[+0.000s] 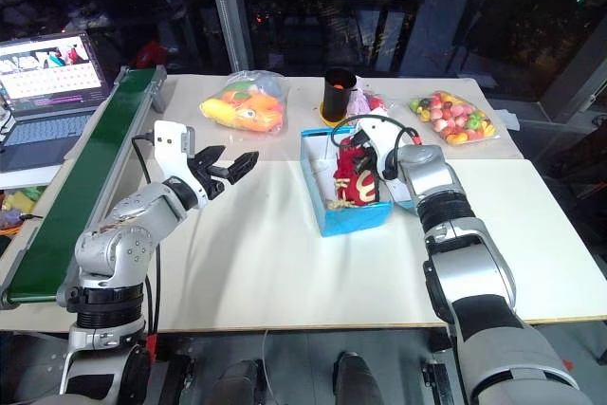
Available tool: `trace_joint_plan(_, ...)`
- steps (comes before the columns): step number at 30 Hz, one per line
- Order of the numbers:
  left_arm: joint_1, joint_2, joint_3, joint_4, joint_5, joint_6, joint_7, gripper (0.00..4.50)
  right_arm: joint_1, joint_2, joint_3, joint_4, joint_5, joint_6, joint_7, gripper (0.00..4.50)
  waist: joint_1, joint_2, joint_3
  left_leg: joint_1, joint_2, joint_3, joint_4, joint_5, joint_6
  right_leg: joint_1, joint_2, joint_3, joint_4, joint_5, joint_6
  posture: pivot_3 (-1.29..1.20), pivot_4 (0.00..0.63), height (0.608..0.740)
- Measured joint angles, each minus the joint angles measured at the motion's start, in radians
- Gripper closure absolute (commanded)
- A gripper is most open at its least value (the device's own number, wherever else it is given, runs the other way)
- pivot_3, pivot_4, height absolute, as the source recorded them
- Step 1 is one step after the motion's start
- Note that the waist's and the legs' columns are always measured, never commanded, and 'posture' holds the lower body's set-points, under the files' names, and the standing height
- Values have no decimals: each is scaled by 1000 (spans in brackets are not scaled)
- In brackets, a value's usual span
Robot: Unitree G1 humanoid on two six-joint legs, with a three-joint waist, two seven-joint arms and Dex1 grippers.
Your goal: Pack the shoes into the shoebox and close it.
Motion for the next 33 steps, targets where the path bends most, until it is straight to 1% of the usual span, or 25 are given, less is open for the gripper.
trace_joint_plan(3,21,-13,0,-21,0,0,16,0,-37,11,43,64,-55,-36,51,4038,2,0,0,0,0,0,0,0,0,0,0,0,0,0,0,0,150,733)
trace_joint_plan(5,33,-16,3,-34,0,0,27,0,-58,25,48,115,-82,-70,48,3053,3,0,0,0,0,0,0,0,0,1,0,0,0,0,0,0,150,733)
trace_joint_plan(7,39,-16,11,-46,0,0,37,0,-64,39,49,157,-99,-93,27,2473,4,0,0,1,0,0,0,0,0,1,0,0,0,0,0,0,150,733)
trace_joint_plan(8,45,-15,17,-60,0,2,44,0,-65,50,48,187,-109,-107,3,2040,3,0,0,1,0,0,0,0,0,1,0,0,0,0,0,0,150,733)
trace_joint_plan(11,61,-14,26,-91,-1,13,56,0,-65,75,47,250,-132,-126,-57,1113,2,0,0,0,0,0,0,0,0,0,0,0,0,0,0,0,150,733)
trace_joint_plan(13,68,-13,32,-105,-3,27,62,0,-66,82,38,271,-135,-142,-100,307,2,0,0,0,0,0,0,0,-1,0,0,0,0,0,0,0,150,733)
trace_joint_plan(14,69,-9,35,-113,-4,39,64,0,-70,86,32,279,-138,-152,-129,40,1,0,0,0,0,0,0,0,-1,0,0,0,0,0,0,0,150,733)
trace_joint_plan(20,70,1,38,-125,-6,51,64,0,-125,88,-2,283,-144,-194,-227,40,-2,0,0,0,0,0,0,0,-1,0,0,0,1,0,0,0,150,733)
trace_joint_plan(22,70,7,39,-125,-5,53,64,0,-136,91,-21,270,-139,-201,-223,40,-3,0,0,0,0,0,0,0,-1,0,0,0,0,0,0,0,150,733)
trace_joint_plan(24,70,18,41,-123,0,55,66,0,-137,104,-63,238,-103,-187,-172,40,-6,0,0,0,0,0,0,0,-1,0,0,0,1,0,0,0,150,733)
trace_joint_plan(25,69,33,51,-121,6,55,75,0,-131,127,-118,173,-29,-136,-86,40,-12,0,0,0,0,0,0,0,-1,0,0,0,1,0,0,0,150,733)
trace_joint_plan(27,68,51,62,-116,19,55,88,0,-115,151,-163,34,72,-71,21,40,-18,1,1,0,0,-1,0,0,-1,-1,1,0,2,0,0,0,150,733)
trace_joint_plan(29,74,76,89,-109,31,55,104,0,-50,158,-204,-237,201,7,153,40,-16,1,1,0,0,-2,0,0,-1,0,0,-1,2,0,0,0,150,733)
trace_joint_plan(31,84,86,124,-105,41,55,116,0,0,154,-217,-408,276,68,213,40,-13,1,1,0,0,-2,0,0,-1,0,0,-1,1,0,0,0,150,733)
trace_joint_plan(33,117,99,170,-106,43,54,128,0,105,152,-221,-610,353,163,254,40,-2,0,0,0,0,-2,0,0,-1,1,0,-2,2,0,0,0,150,733)
